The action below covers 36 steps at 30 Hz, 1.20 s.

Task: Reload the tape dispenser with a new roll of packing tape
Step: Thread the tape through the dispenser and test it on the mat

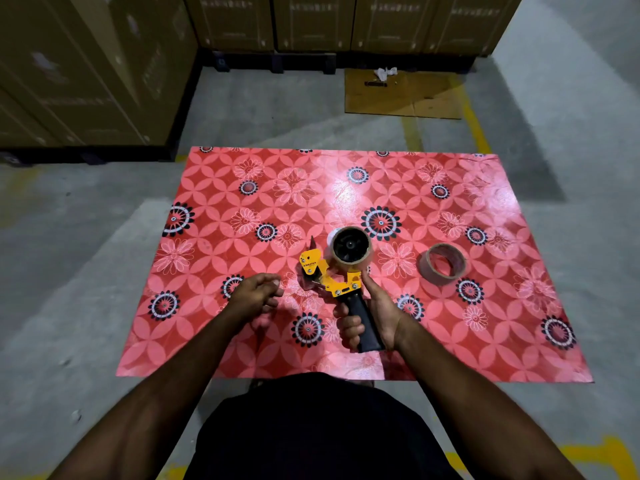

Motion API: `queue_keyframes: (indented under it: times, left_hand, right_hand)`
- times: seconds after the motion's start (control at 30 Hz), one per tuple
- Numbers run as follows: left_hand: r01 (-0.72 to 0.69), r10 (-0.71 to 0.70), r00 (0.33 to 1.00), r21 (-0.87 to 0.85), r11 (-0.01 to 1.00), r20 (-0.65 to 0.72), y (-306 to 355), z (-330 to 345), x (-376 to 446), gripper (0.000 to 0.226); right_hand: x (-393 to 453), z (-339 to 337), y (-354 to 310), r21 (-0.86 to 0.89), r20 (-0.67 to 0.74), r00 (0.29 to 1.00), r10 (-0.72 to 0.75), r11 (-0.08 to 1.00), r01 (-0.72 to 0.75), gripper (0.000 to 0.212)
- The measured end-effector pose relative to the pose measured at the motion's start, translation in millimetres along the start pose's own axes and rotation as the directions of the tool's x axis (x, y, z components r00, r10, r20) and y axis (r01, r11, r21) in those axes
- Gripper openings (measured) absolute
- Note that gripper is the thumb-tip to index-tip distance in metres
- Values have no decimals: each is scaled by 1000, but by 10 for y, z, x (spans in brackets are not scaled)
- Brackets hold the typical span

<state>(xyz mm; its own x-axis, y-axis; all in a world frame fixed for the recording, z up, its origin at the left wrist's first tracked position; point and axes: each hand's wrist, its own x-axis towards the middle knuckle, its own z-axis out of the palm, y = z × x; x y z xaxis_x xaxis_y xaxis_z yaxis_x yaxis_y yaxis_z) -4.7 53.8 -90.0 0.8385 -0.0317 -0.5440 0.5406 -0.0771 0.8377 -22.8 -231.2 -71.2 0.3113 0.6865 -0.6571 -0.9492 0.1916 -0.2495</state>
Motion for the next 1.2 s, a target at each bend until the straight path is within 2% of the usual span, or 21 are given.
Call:
queue_keyframes:
  times: [0.1,0.23,0.37,0.6,0.73,0.93,1.07,1.2]
  left_hand:
    - [13,-13,1000,-24,1000,1,-5,-6,8,23]
    - [28,-28,1000,-16,999,-7,-7,7,9,23]
    - [15,-16,1000,-21,1000,-25,-30,-24,-41,24]
    - [37,-39,999,-52,998,-37,-55,-141,-115,26]
    - [35,-36,998,-34,999,-44,-71,-157,-130,28]
    - [32,-34,999,-50,998,-40,28,-78,-145,28]
    - [37,-39,999,-70,997,-26,88,-56,-153,27]
    - [44,-46,999,-78,996,-17,106,-70,-140,27]
  right_hand:
    - [-70,126,-102,-129,-10,1000,10,992,-11,74]
    - [-60,351,-224,-250,-85,993,-83,966,59,67]
    - [36,474,-271,-207,-199,972,-123,975,81,64]
    - [73,382,-225,-109,-118,978,-175,981,162,60]
    - [46,437,-201,-77,-143,978,-154,987,144,51]
    - [31,459,-187,-11,-179,970,-164,986,164,69]
    - [17,409,-173,-36,-143,980,-140,990,136,74]
    - [-21,397,-165,-130,-119,988,-95,988,80,57]
